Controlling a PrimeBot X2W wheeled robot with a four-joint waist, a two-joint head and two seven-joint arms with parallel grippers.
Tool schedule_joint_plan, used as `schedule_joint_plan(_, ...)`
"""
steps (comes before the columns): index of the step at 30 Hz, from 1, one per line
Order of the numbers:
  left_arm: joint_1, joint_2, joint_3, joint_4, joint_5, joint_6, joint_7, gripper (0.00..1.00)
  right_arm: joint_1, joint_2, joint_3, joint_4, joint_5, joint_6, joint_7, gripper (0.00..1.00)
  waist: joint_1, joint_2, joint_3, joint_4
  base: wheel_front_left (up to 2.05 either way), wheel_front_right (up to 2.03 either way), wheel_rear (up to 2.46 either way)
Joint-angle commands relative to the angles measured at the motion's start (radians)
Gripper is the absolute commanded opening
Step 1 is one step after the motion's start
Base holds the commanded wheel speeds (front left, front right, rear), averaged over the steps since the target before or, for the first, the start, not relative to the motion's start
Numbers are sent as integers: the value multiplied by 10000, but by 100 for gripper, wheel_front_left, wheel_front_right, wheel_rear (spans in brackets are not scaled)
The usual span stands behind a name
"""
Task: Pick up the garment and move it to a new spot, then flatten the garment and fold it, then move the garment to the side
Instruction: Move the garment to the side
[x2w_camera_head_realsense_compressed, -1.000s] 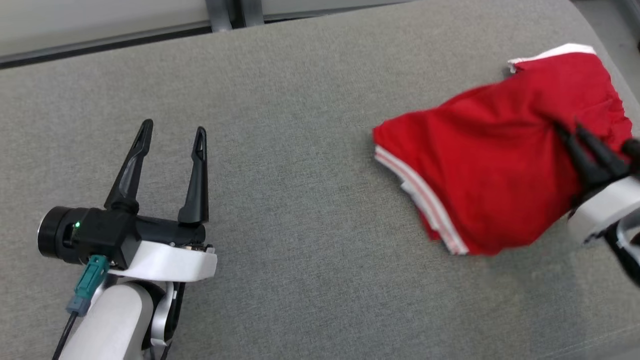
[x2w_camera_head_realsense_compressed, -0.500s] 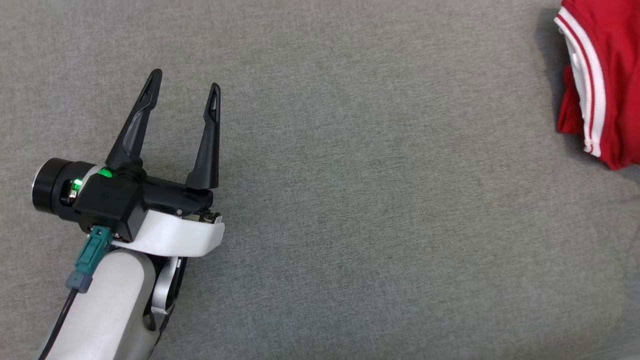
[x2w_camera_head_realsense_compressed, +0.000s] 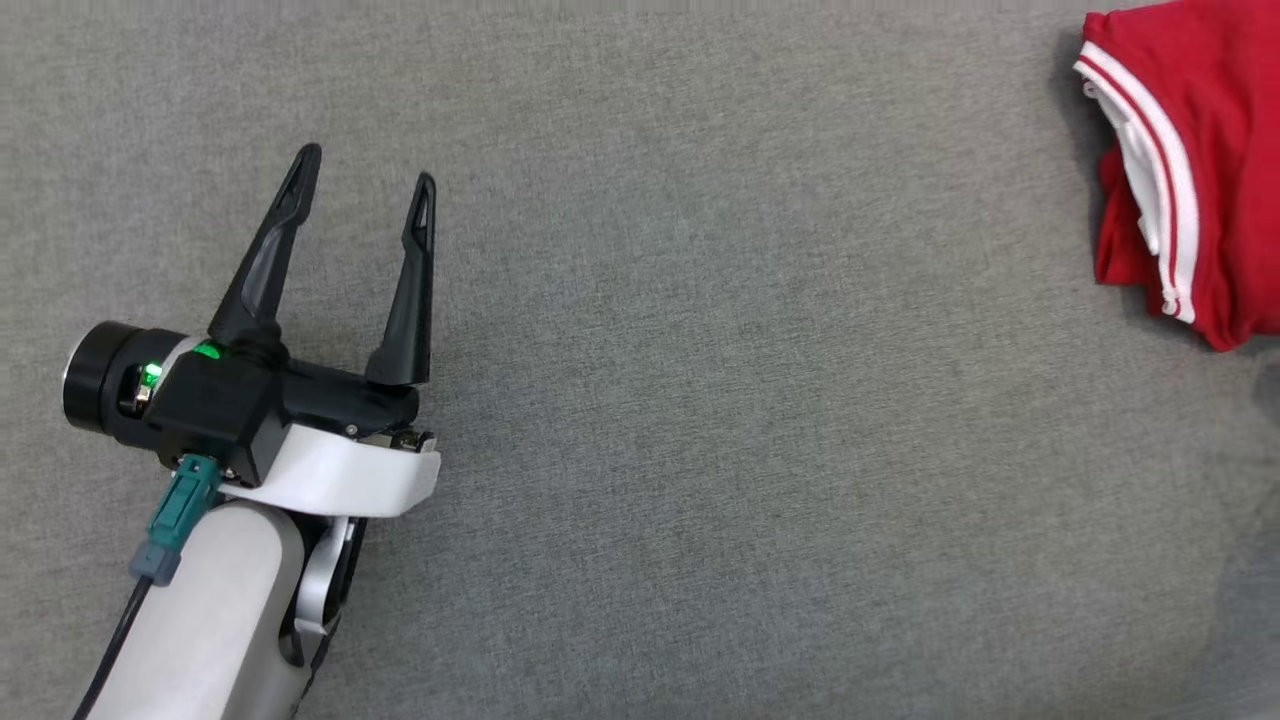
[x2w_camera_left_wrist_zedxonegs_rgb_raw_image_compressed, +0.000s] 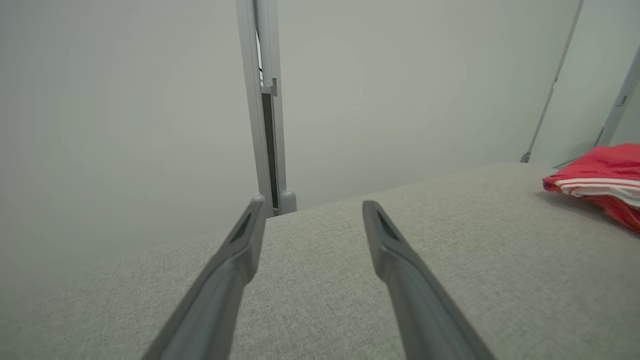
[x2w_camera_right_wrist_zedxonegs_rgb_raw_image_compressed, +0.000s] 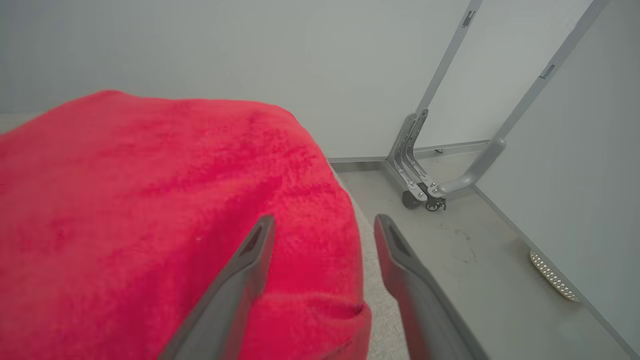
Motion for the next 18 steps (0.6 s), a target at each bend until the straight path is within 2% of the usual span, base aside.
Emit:
schedule_joint_plan(1, 213, 33, 63, 52, -83, 46, -70, 100, 329, 84, -56, -138, 1, -22, -180, 100, 0, -1, -470, -203, 0, 0, 0)
schedule_joint_plan(7, 1127, 138, 384, 166, -511, 258, -125, 100, 1553, 1096, 263, -1779, -268, -22, -393, 100, 0, -1, -1508, -734, 0, 0, 0)
schedule_joint_plan(9, 1522, 155, 457, 170, -669, 342, -122, 100, 2301, 1632, 372, -3148, -529, -22, -386, 100, 0, -1, -1920, -826, 0, 0, 0)
schedule_joint_plan(18, 2629, -13, 733, 263, -1173, 686, -227, 100, 4488, 2871, 798, -6469, -1330, -22, 18, 100, 0, -1, -3051, -494, 0, 0, 0)
